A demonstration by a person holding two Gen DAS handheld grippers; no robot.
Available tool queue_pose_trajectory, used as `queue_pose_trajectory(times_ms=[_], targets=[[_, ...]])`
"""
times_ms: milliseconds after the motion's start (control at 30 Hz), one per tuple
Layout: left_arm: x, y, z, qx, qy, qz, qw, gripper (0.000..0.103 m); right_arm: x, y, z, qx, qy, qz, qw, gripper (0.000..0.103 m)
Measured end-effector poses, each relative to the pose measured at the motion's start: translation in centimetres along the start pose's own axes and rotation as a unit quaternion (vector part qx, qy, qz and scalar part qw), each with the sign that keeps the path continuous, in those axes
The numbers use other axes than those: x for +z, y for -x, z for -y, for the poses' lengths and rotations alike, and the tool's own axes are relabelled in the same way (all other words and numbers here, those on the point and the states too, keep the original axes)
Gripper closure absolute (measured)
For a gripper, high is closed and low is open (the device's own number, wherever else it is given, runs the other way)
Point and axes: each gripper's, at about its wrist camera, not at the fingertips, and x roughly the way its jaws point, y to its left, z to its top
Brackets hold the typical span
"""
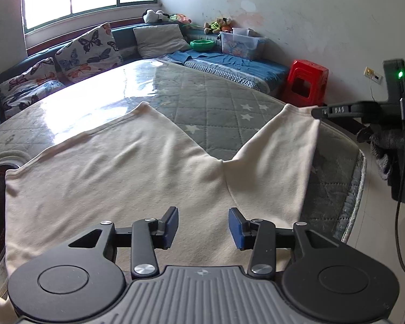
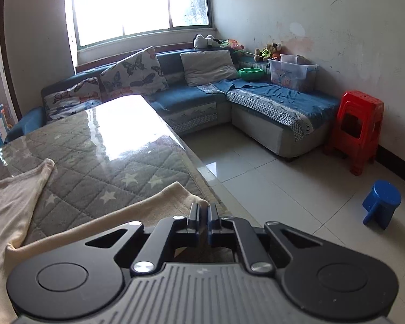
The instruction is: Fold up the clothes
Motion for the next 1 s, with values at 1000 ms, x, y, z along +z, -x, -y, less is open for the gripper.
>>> queue_pose_trajectory(times_ms=[1000], targets=[[1.7,-1.8,0.2,0.015,0.012,-0.005,0.9998,0.053,-0.3,2.2,1.0,0.029,-0.036,0.035,0.998,0.099]])
